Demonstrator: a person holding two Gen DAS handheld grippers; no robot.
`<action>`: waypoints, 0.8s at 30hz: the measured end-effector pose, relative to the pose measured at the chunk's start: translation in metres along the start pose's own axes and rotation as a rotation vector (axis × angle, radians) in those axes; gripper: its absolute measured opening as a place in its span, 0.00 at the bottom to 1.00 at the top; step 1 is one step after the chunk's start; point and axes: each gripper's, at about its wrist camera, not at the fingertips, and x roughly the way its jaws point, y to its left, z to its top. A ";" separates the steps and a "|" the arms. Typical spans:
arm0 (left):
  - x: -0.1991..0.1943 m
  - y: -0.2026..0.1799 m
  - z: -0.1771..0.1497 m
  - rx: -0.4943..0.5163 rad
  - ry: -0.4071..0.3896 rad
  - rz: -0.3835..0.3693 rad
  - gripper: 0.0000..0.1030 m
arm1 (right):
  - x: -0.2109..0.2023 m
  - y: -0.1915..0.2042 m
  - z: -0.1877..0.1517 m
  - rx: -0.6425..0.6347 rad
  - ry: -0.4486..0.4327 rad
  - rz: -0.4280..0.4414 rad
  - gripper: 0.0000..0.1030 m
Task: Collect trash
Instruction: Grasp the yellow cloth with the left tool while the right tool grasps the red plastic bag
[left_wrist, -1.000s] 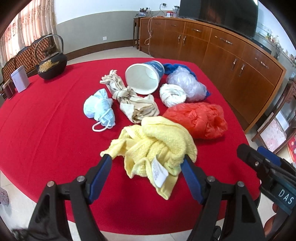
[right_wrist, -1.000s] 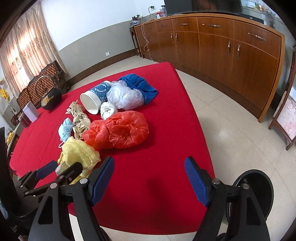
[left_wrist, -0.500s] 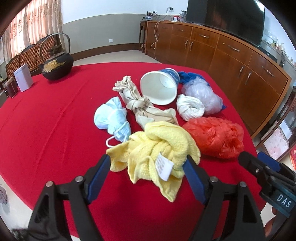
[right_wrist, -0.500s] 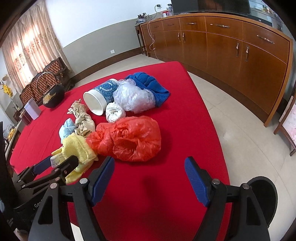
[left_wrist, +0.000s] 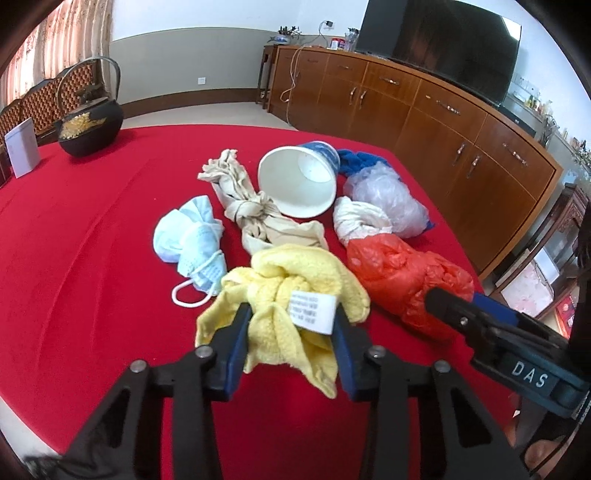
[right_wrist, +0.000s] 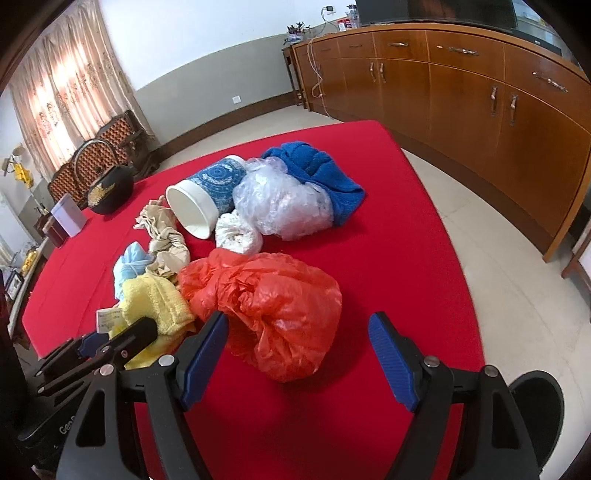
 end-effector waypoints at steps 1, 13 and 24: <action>0.000 0.000 0.000 0.004 0.000 0.001 0.40 | 0.000 0.001 -0.001 -0.003 -0.006 0.010 0.68; -0.015 -0.006 -0.006 0.029 -0.005 -0.013 0.29 | -0.014 0.015 -0.013 -0.051 -0.007 0.059 0.09; -0.045 -0.018 -0.018 0.038 -0.008 -0.045 0.14 | -0.070 -0.002 -0.034 -0.012 -0.052 0.032 0.09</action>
